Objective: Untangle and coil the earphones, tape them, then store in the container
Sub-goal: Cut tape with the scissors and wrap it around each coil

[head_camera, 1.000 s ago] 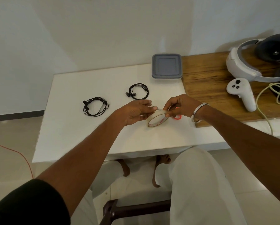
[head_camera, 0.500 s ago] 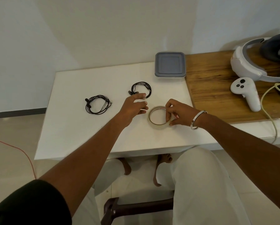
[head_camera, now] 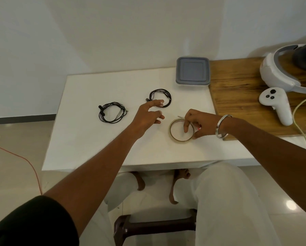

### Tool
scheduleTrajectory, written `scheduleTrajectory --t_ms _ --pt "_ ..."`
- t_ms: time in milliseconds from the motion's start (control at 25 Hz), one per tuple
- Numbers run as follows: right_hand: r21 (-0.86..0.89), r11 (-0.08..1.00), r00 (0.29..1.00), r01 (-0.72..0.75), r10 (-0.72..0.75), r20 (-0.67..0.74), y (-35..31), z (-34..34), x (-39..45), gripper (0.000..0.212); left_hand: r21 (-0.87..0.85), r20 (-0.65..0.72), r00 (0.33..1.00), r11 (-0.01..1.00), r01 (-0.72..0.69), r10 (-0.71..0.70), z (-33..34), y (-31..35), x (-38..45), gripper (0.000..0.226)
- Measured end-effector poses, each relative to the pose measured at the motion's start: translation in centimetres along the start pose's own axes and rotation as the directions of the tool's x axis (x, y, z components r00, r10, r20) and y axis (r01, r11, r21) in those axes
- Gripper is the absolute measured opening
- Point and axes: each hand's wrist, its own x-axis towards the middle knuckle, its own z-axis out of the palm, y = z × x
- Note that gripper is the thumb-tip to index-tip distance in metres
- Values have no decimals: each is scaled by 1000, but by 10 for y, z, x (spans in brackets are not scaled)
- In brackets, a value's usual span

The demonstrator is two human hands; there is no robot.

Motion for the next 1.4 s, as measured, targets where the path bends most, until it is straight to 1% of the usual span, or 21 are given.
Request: scheduleTrajectory --t_ms 80,160,240,280,360,440,520,680,760,880,960,1080,1280,1400 --pt "128 991 998 -44 50 -44 -8 -7 3 30 -13 2 1000 1000 -22 22 -4 0 -1 43" --pt "208 976 977 -62 102 -188 -17 -12 10 24 -31 -5 999 998 -47 47 -8 2 -3 48" --pt "253 967 923 -40 133 -361 -28 -14 21 19 -42 -22 997 996 -74 73 -12 5 -6 56" --pt "292 956 893 -26 154 -423 -35 -14 28 16 -41 -31 995 995 -94 93 -15 6 -7 59" --pt "394 919 848 -2 211 -487 -47 -11 43 15 -34 -47 990 991 -133 131 -22 7 -10 63" --pt "500 866 827 14 271 -493 -62 -8 58 18 -27 -62 988 989 -146 144 -32 8 -12 65" --pt "570 821 828 31 298 -475 -78 -6 72 22 -14 -77 986 989 -148 146 -44 7 -13 65" --pt "638 763 839 103 277 -468 -106 0 95 25 56 -81 980 982 -180 184 -69 1 -17 68" --pt "675 730 840 111 294 -457 -118 3 104 25 75 -76 975 976 -203 208 -81 -3 -19 63" --pt "649 752 848 113 268 -458 -131 6 116 19 41 -112 964 970 -239 242 -94 -9 -20 41" --pt "636 760 854 130 240 -462 -138 8 123 14 11 -160 952 965 -263 261 -102 -12 -20 36" --pt "648 747 861 150 224 -457 -147 11 130 15 -5 -203 938 958 -287 280 -110 -14 -19 36" --pt "624 762 837 173 219 -500 -157 17 139 16 13 -232 922 949 -314 308 -117 -20 -19 44" --pt "645 743 853 181 208 -478 -161 20 143 15 7 -229 922 948 -319 312 -124 -25 -20 50"
